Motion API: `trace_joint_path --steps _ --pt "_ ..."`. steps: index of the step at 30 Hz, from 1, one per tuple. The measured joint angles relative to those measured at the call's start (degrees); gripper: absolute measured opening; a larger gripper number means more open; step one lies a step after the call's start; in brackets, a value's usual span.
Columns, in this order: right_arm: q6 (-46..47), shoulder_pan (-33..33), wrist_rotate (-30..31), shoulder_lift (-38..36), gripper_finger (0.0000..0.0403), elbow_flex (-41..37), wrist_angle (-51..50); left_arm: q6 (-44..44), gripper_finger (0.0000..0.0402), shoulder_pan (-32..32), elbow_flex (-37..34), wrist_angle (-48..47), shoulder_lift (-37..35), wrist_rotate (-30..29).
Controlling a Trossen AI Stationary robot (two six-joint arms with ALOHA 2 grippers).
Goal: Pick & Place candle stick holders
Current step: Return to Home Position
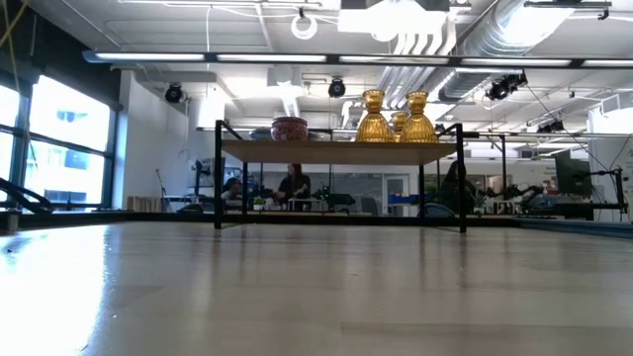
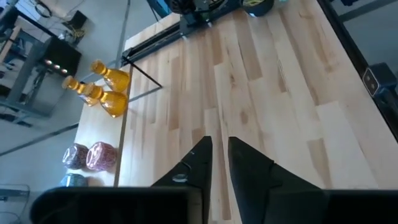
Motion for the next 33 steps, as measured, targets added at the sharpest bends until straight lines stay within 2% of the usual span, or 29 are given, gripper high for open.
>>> trace_joint_path --steps 4,7,13,20,25,33 --pt "5.83 -0.03 0.96 -0.02 0.0259 0.0 0.83 -0.53 0.0055 0.04 0.0 -0.02 0.0 1.02" --pt "5.55 0.02 0.22 -0.02 0.0259 0.0 1.56 -0.51 0.0056 0.04 -0.13 0.02 0.0 1.32" --pt "5.01 -0.04 7.44 -0.04 0.0259 0.0 0.87 -0.45 0.0056 0.11 -2.11 -0.02 0.0 1.29" --pt "2.74 0.02 6.09 -0.02 0.025 0.0 0.69 -0.56 0.0056 0.13 -3.23 0.01 0.0 1.74" --pt "1.3 0.02 6.33 -0.02 0.021 0.0 0.71 -1.12 0.0056 0.13 -3.23 -0.02 0.0 1.76" --pt "0.8 0.0 5.98 -0.02 0.0109 0.0 -0.05 -1.89 0.0056 0.13 -3.23 -0.01 0.0 1.81"
